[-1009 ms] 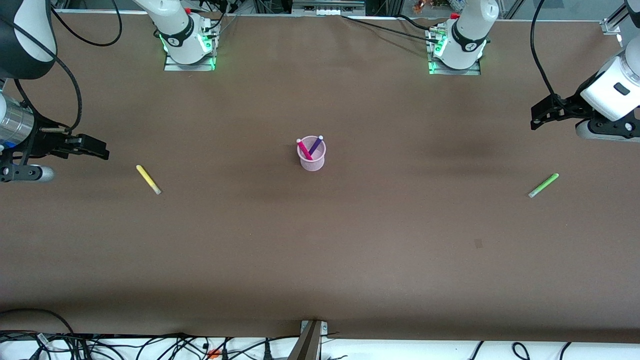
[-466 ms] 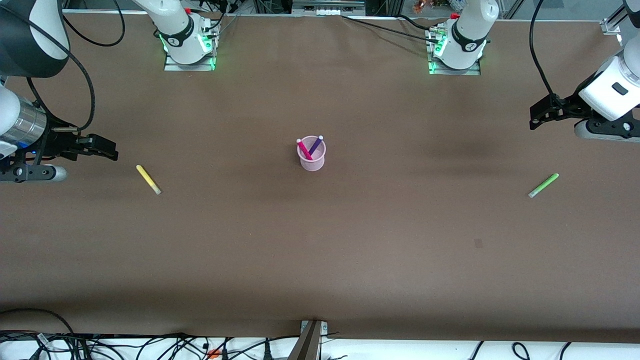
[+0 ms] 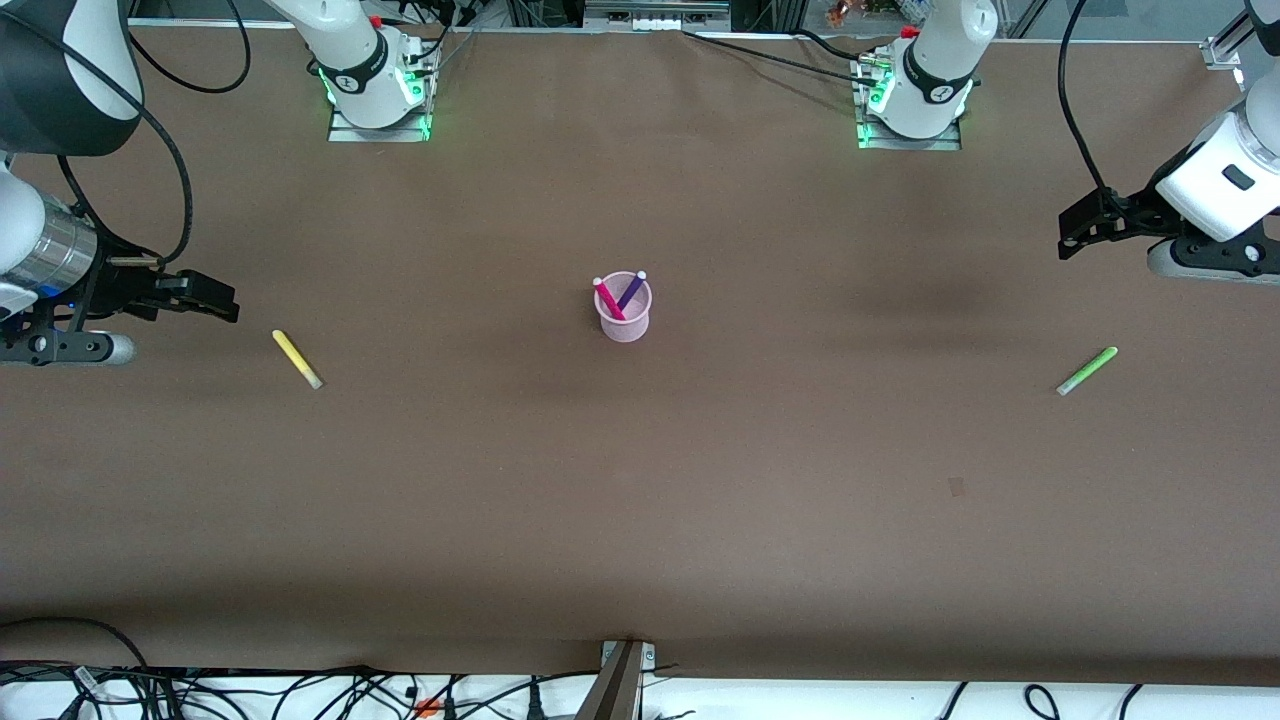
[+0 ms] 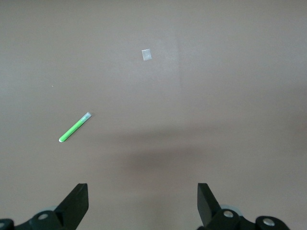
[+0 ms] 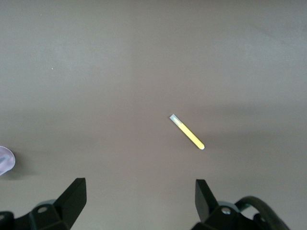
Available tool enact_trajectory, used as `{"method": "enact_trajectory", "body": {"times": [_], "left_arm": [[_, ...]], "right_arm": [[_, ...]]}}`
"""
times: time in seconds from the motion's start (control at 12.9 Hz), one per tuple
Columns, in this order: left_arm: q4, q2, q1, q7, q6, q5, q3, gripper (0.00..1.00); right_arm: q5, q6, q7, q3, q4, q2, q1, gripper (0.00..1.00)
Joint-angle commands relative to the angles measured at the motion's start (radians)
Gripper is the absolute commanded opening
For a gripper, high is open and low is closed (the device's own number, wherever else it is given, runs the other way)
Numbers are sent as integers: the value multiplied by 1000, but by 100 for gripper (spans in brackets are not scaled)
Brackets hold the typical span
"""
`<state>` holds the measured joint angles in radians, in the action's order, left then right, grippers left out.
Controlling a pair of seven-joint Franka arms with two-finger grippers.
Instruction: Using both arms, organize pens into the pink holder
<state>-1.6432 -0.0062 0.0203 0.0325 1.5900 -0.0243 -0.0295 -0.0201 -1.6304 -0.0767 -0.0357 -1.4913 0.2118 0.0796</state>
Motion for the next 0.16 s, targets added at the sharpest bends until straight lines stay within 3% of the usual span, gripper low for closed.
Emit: {"method": "enact_trajectory", "body": {"times": [0.0, 0.08], "left_arm": [[14, -8, 1, 21, -22, 11, -4, 100], [14, -8, 3, 20, -30, 11, -6, 100]], "right_arm": [[11, -17, -34, 7, -24, -20, 2, 100], [11, -17, -32, 7, -21, -20, 2, 100]]}}
